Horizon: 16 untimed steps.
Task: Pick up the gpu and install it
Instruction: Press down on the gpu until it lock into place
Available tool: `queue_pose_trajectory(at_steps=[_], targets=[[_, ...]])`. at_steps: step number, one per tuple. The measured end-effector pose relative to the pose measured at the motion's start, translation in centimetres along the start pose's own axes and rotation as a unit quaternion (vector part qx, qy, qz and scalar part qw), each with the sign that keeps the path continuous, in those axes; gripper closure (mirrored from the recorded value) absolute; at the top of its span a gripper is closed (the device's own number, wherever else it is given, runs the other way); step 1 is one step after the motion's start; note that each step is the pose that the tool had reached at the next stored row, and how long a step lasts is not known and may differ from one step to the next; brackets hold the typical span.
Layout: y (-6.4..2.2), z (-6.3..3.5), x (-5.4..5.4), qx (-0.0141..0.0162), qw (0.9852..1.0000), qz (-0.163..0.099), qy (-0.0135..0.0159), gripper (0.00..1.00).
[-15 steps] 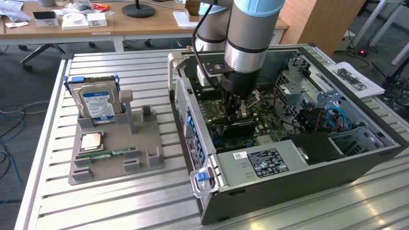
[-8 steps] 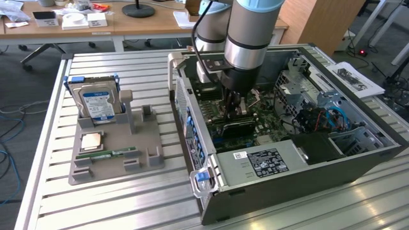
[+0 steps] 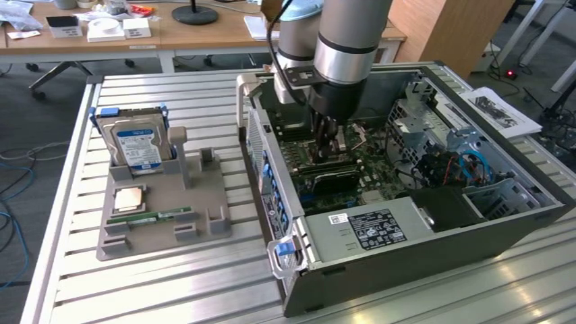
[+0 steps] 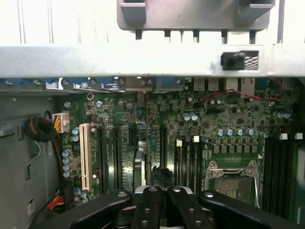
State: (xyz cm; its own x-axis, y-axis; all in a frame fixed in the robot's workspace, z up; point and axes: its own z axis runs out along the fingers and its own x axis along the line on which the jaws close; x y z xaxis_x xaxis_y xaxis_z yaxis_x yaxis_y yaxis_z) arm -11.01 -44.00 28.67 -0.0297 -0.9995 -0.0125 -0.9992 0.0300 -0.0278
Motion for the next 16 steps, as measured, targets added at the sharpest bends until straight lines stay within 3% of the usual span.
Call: queue_pose_trajectory(at_steps=[6, 12, 16], targets=[[0.41, -1.14, -0.6, 0.0000, 1.0000, -0.001, 0.0009, 0.89], [0.70, -1.80, -0.9, 0.0003, 1.0000, -0.003, 0.0069, 0.89], [0.69, -1.82, -0.9, 0.0004, 1.0000, -0.004, 0.0076, 0.89]])
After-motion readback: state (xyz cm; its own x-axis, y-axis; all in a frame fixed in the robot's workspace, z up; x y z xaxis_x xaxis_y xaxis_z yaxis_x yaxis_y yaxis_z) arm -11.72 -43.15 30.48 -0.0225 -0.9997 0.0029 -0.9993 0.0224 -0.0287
